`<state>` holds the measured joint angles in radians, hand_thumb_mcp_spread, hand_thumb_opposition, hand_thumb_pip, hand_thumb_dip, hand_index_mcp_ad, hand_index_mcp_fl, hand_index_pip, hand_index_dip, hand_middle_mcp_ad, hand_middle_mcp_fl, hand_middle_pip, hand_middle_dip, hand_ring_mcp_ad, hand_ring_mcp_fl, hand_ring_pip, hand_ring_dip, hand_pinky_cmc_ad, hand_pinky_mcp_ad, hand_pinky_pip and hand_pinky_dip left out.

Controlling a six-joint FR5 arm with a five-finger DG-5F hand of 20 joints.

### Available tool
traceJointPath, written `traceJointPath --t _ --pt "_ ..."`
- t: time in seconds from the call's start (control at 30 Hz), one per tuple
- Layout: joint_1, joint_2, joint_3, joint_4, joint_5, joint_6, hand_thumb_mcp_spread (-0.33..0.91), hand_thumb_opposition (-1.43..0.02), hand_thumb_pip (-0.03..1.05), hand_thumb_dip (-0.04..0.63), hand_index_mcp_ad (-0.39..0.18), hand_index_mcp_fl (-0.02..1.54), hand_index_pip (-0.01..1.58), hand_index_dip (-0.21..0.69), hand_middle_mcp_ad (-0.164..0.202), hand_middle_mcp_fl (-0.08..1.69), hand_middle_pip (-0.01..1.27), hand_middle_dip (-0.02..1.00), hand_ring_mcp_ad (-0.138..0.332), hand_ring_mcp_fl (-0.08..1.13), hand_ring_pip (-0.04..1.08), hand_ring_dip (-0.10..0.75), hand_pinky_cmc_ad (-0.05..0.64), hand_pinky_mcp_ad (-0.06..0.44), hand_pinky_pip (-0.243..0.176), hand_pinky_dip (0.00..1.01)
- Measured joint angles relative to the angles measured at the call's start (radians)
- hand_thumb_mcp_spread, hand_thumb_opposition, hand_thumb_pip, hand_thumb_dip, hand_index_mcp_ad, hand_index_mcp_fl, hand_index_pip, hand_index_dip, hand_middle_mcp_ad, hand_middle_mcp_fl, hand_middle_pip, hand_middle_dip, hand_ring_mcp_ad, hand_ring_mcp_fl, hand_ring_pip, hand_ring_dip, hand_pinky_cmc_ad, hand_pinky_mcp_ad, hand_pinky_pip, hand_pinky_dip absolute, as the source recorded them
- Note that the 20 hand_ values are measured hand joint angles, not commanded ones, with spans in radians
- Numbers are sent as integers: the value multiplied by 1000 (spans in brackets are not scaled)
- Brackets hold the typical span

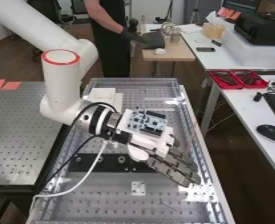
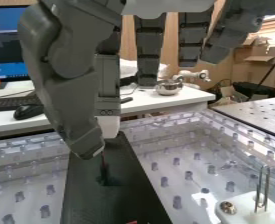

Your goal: Grab the drill bit and place it in the clear container

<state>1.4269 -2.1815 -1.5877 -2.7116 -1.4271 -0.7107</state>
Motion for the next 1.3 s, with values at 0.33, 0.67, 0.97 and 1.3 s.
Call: traceJointPath --t 0.33,0.67,0.97,1.3 --pt "-2 -6 15 -7 -4 0 571 -880 497 239 -188 506 1304 265 61 281 120 218 202 75 99 51 298 152 -70 138" --pt "-3 -8 19 -15 -7 0 571 -880 497 239 -187 476 1278 265 61 279 120 218 201 80 105 58 300 152 -66 138" --pt "-5 -8 18 -14 -14 -1 559 -873 497 239 -187 442 1250 265 61 279 120 218 201 80 105 58 304 152 -66 138" --pt "-4 -7 15 -3 -13 1 597 -894 513 236 -185 550 1340 265 61 293 122 222 201 84 108 58 304 152 -66 138"
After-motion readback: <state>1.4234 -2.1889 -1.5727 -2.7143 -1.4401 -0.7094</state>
